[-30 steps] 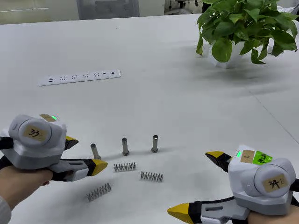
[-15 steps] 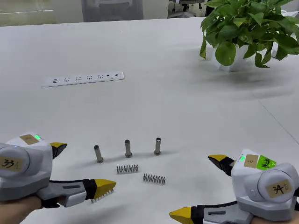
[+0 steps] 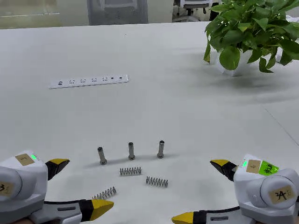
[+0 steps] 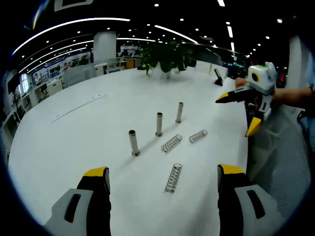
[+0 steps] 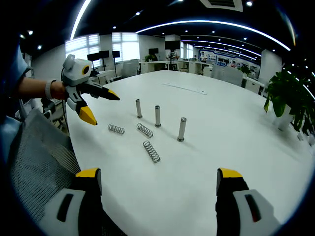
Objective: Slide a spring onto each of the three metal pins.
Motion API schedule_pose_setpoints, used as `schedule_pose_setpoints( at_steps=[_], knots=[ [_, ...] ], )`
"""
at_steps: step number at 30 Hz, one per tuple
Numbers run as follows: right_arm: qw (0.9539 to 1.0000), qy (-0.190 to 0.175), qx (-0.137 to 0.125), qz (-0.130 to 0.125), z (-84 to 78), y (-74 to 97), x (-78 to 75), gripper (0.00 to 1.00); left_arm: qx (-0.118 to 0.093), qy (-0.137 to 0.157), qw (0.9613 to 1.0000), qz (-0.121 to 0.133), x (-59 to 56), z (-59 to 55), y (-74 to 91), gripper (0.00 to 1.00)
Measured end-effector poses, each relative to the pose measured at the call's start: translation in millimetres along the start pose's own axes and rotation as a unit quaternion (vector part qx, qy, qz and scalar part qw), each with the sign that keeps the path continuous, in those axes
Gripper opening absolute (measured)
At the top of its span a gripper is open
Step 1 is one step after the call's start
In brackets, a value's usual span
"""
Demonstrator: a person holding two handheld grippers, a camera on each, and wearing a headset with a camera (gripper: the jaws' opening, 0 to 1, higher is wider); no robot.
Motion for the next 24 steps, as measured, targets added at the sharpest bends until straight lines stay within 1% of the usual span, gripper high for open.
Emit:
schedule_pose_setpoints(
  at_steps=[2, 4, 6, 7, 8, 10, 11, 12, 14, 15, 17, 18, 19, 20, 21, 24],
  knots=[
    [1.0000, 0.001, 0.001, 0.000, -0.2, -0.1, 0.1, 0.99, 0.009, 0.005, 0.9998, -0.017, -7.0, -3.5, -1.9, 0.88],
    [1.0000, 0.000, 0.000, -0.001, 0.1, 0.1, 0.4, 0.98, 0.017, 0.006, 0.9996, -0.022, -11.9, -6.1, -4.3, 0.80],
    [1.0000, 0.000, 0.001, -0.001, 0.3, 0.3, 0.7, 0.98, 0.022, 0.005, 0.9994, -0.025, -15.0, -7.5, -6.6, 0.78],
    [1.0000, 0.000, 0.001, -0.002, 0.5, 0.3, 0.8, 0.98, 0.029, 0.002, 0.9992, -0.028, -17.2, -9.0, -8.0, 0.76],
    [1.0000, 0.000, 0.001, -0.001, 0.4, 0.3, 0.9, 0.98, 0.031, 0.000, 0.9991, -0.029, -18.4, -9.4, -8.9, 0.74],
    [1.0000, 0.001, 0.001, -0.002, 0.2, 0.1, 0.6, 0.98, 0.042, -0.005, 0.9986, -0.032, -21.2, -11.2, -11.1, 0.69],
    [1.0000, 0.001, 0.001, -0.002, 0.1, 0.1, 0.6, 0.98, 0.044, -0.004, 0.9985, -0.034, -21.3, -12.0, -12.2, 0.66],
    [1.0000, 0.000, 0.001, -0.001, 0.6, 0.2, 1.1, 0.98, 0.053, -0.003, 0.9980, -0.034, -19.3, -15.3, -14.2, 0.63],
    [1.0000, -0.001, 0.000, -0.002, 0.8, 0.3, 0.9, 0.98, 0.064, -0.008, 0.9973, -0.034, -17.9, -18.2, -16.3, 0.57],
    [1.0000, -0.001, 0.000, -0.002, 0.7, 0.2, 0.8, 0.98, 0.074, -0.011, 0.9968, -0.026, -16.0, -19.7, -16.6, 0.55],
    [1.0000, -0.001, 0.000, -0.002, 0.4, 0.2, 0.3, 0.98, 0.086, -0.027, 0.9957, -0.022, -14.9, -21.9, -20.2, 0.54],
    [1.0000, -0.001, 0.000, -0.002, 0.5, 0.2, 0.0, 0.98, 0.099, -0.029, 0.9946, -0.015, -13.0, -23.5, -20.7, 0.53],
    [1.0000, -0.002, 0.000, -0.002, 0.3, 0.1, -0.2, 0.98, 0.097, -0.032, 0.9946, -0.018, -14.1, -21.1, -22.2, 0.51],
    [1.0000, -0.002, 0.000, -0.002, 0.0, 0.0, -0.4, 0.98, 0.098, -0.032, 0.9945, -0.018, -13.2, -21.5, -22.9, 0.50],
    [1.0000, -0.001, 0.001, -0.002, -0.3, -0.2, -0.6, 0.98, 0.106, -0.029, 0.9938, -0.013, -9.8, -24.2, -24.1, 0.49],
    [1.0000, -0.001, 0.000, -0.001, 0.2, -0.1, 0.0, 0.98, 0.121, -0.040, 0.9918, -0.008, -7.8, -24.9, -26.1, 0.44]
  ],
)
Point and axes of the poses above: the centre of the closed fingertips' face, and the gripper's own axes: y roughly backward along the fingers, x roughly to its left, z roughly out of its top, the point moved 5 cm from there along y, roughly backward along the fingers, and after that the axes turned 10 degrees about x, right-handed, at the moved point
